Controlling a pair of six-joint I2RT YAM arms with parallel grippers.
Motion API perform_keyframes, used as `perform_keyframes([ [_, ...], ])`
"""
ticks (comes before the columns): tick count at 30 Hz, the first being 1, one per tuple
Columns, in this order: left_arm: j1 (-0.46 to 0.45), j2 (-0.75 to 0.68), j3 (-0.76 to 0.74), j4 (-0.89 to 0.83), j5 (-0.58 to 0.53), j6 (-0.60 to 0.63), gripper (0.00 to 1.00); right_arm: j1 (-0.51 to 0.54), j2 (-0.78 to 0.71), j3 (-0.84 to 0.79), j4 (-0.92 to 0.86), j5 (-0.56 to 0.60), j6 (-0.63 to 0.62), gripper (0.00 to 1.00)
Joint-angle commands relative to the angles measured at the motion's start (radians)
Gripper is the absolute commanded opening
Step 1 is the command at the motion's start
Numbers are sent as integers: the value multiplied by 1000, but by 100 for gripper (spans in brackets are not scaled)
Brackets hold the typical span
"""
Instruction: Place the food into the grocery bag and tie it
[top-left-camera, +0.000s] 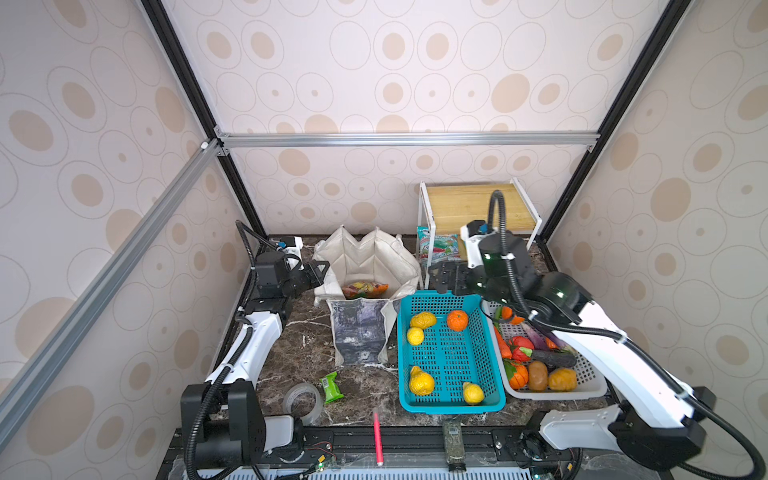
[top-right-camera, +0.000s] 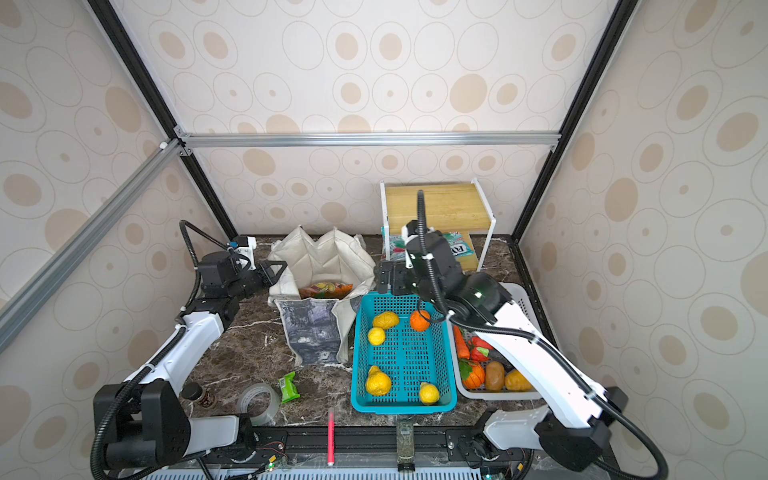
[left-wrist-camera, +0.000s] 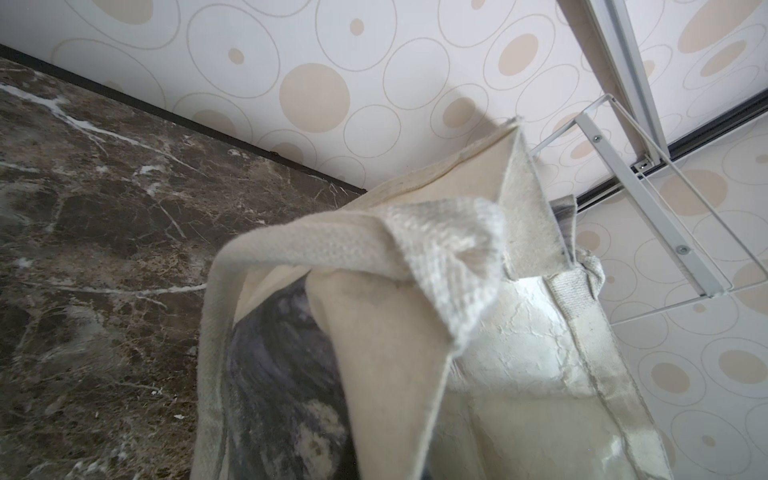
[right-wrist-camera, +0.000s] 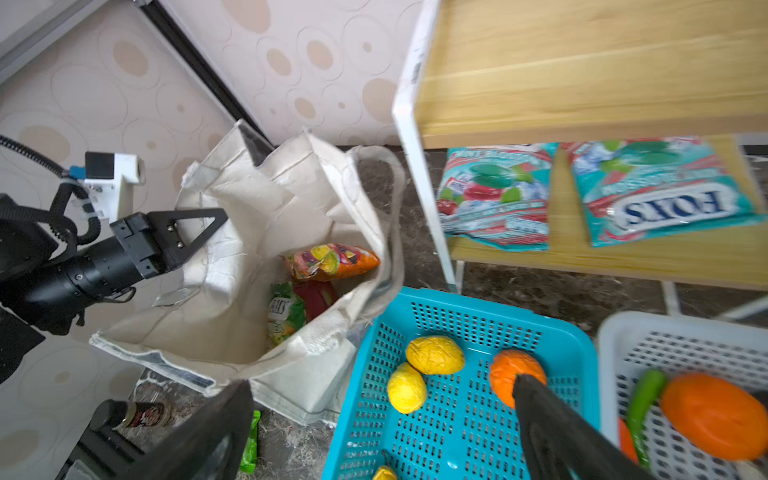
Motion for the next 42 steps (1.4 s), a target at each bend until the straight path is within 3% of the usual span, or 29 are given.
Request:
perform_keyframes([
  [1,1,-7,-2,31,61,-16,0,-67,-29,-105,-171,93,51,100],
  [6,2,-3,-22,66,70,-15,0,-258,-115,-269,-230,20,120,100],
  [9,5,7,-61,216,77,-24,0,-353,-154,-353,-287,-5,240,100],
  [13,11,65,-39,232,142,60,0,-403,-170,-375,-411,-21,373,100],
  [17,12,47,-19,96,46,122,0,-411,-195,-391,-479,59,484,100],
  [19,14,51,-49,111,12,92,0,-413,-233,-447,-467,123,531,100],
  [23,13,110,-30,91,47,87,0,-422,-303,-497,-429,64,500,100],
  [29,15,163,17,21,47,123,0,-435,-352,-534,-331,4,332,100],
  [33,14,155,16,0,6,148,0,-556,-272,-539,-326,-85,254,100],
  [42,14,51,-2,36,41,126,0,-870,-233,-628,-295,-241,249,97],
])
